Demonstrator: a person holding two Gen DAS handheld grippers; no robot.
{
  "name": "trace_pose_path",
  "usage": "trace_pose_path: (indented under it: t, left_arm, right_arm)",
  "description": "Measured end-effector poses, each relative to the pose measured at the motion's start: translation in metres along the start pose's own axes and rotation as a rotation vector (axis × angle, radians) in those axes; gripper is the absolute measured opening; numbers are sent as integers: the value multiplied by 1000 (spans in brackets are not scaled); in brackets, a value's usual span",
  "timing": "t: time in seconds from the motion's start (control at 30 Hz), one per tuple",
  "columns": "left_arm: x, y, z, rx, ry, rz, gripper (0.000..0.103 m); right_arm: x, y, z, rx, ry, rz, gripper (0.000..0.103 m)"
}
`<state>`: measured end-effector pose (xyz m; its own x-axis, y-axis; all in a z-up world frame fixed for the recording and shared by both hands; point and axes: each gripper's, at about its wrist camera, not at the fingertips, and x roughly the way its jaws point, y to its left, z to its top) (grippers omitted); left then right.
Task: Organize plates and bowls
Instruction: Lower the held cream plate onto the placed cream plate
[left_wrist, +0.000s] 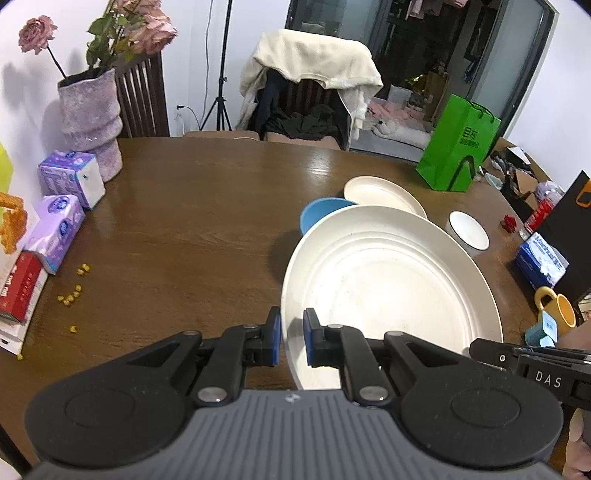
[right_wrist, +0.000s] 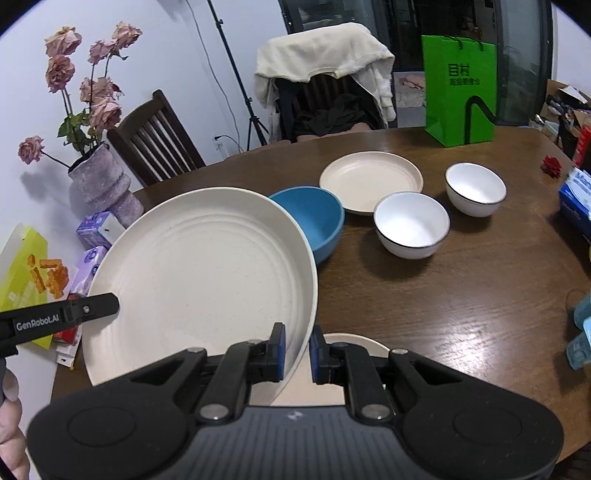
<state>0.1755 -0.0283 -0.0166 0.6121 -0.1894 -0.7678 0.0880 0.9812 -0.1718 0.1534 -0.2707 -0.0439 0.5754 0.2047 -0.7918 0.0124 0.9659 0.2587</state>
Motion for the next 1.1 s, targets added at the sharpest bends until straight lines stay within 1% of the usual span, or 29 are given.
trace_pose_path:
  t: [0.47,0.73,1.1]
  left_arm:
    - [13,-30,-21,48,27,-42,13]
    - [23,-39,-31,75,49,-63,13]
    - [39,-45,-40,109,72,-82,13]
  right_arm:
    - [-12,-35,-29,39,-9,-51,13]
    - [-14,-47,-43,63,-11,-73,13]
    - [-6,-60,-60,98,-5,-87,13]
